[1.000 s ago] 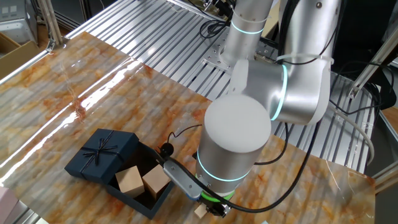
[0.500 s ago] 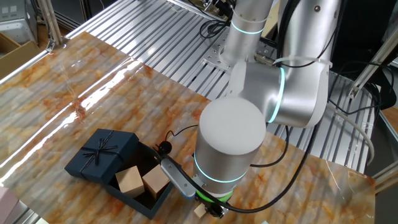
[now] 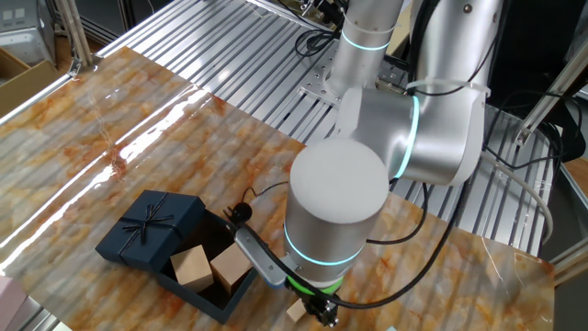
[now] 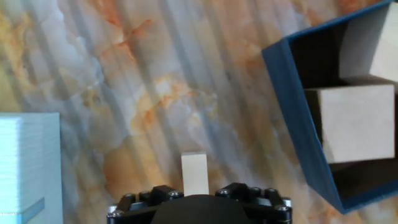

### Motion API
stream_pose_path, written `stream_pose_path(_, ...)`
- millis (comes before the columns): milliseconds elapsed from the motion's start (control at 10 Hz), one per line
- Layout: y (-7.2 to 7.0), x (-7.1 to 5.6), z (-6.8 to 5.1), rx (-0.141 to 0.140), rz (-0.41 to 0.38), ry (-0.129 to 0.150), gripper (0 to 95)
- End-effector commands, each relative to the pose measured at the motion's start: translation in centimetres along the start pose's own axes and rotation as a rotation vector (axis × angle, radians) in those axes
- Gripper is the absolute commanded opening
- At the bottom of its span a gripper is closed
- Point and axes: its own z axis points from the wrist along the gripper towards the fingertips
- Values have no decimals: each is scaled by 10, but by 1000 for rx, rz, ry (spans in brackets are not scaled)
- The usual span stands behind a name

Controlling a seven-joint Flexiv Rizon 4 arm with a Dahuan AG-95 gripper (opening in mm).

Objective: Take everything out of the gift box

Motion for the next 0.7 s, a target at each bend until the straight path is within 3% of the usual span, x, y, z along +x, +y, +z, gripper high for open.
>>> stream_pose_path(100,-3,3,-3,-5,50,3,950)
stream_pose_path(200,-4,7,-6,-3,73,3,760)
stream_pose_path(700,-17,18,-25,-10,113,-5,760)
